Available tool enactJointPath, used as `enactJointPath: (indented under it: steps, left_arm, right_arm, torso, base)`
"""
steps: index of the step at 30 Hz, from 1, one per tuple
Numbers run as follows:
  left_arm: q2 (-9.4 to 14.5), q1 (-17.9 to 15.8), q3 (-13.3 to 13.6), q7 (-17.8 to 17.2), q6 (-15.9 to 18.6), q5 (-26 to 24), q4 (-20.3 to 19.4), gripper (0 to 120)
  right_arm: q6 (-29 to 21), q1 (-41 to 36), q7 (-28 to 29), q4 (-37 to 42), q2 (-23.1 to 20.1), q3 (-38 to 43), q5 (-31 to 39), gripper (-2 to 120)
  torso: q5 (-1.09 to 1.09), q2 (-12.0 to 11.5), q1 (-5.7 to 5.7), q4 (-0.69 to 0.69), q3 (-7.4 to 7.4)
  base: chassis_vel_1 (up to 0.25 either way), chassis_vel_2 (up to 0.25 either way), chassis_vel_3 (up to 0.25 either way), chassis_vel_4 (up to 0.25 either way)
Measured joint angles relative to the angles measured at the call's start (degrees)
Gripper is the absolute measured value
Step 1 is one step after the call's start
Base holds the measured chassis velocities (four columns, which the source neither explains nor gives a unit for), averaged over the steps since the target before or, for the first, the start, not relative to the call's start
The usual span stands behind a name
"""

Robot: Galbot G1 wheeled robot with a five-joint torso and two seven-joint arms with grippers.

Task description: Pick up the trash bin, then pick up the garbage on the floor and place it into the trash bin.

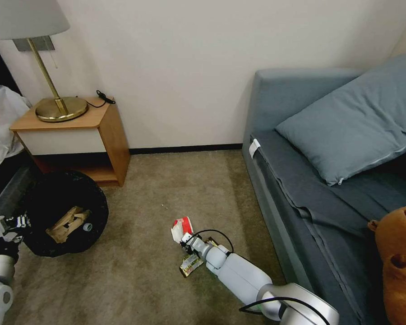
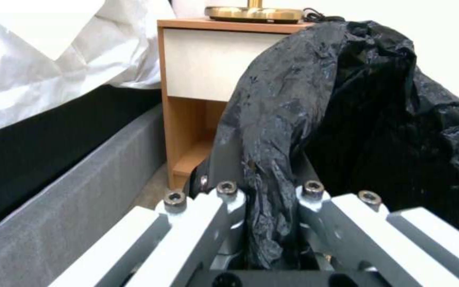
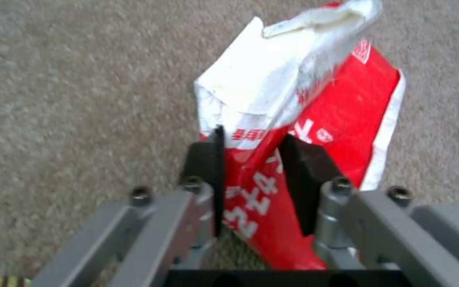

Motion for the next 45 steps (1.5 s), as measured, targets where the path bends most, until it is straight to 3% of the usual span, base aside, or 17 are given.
enactJointPath:
  steps: [4, 6, 24, 33, 45]
  left_arm:
    - [0.0, 0.16, 0.0, 0.03, -0.12, -0.11, 0.01, 5]
    - [0.0, 0.33, -0.04, 0.04, -0.2, -0.21, 0.0, 5]
    - [0.19, 1.62, -0.62, 0.16, -0.87, -0.76, -0.86, 5]
    - [0.34, 1.43, -0.52, 0.18, -0.96, -1.01, -1.09, 5]
    - [0.78, 0.83, 0.02, 0.23, -1.18, -1.29, -1.13, 5]
  right_arm:
    - [0.19, -0.07, 0.0, -0.17, -0.02, 0.49, -0.31, 14]
    - [0.3, -0.17, 0.04, -0.17, -0.05, 0.9, -0.58, 1]
    - [0.15, -0.93, 0.63, 3.29, -0.1, 2.76, -1.4, 0]
    - [-0.37, -1.29, 3.59, 13.59, -0.07, 0.9, -2.0, 0]
    - [0.6, -1.34, 10.23, 29.64, -5.3, 2.31, -12.48, 0]
  torso:
    - [0.0, 0.0, 0.0, -0.01, 0.0]
    - [-0.01, 0.0, 0.0, -0.02, 0.0]
    - [-0.01, -0.01, 0.0, -0.01, 0.0]
    - [0.0, -0.01, 0.0, 0.01, 0.0]
    - [0.0, -0.01, 0.0, 0.0, 0.0]
  base:
    - [0.0, 0.0, 0.0, 0.0]
    - [0.0, 0.0, 0.0, 0.0]
    - [0.0, 0.0, 0.0, 0.0]
    - [0.0, 0.0, 0.0, 0.0]
    - [0.0, 0.0, 0.0, 0.0]
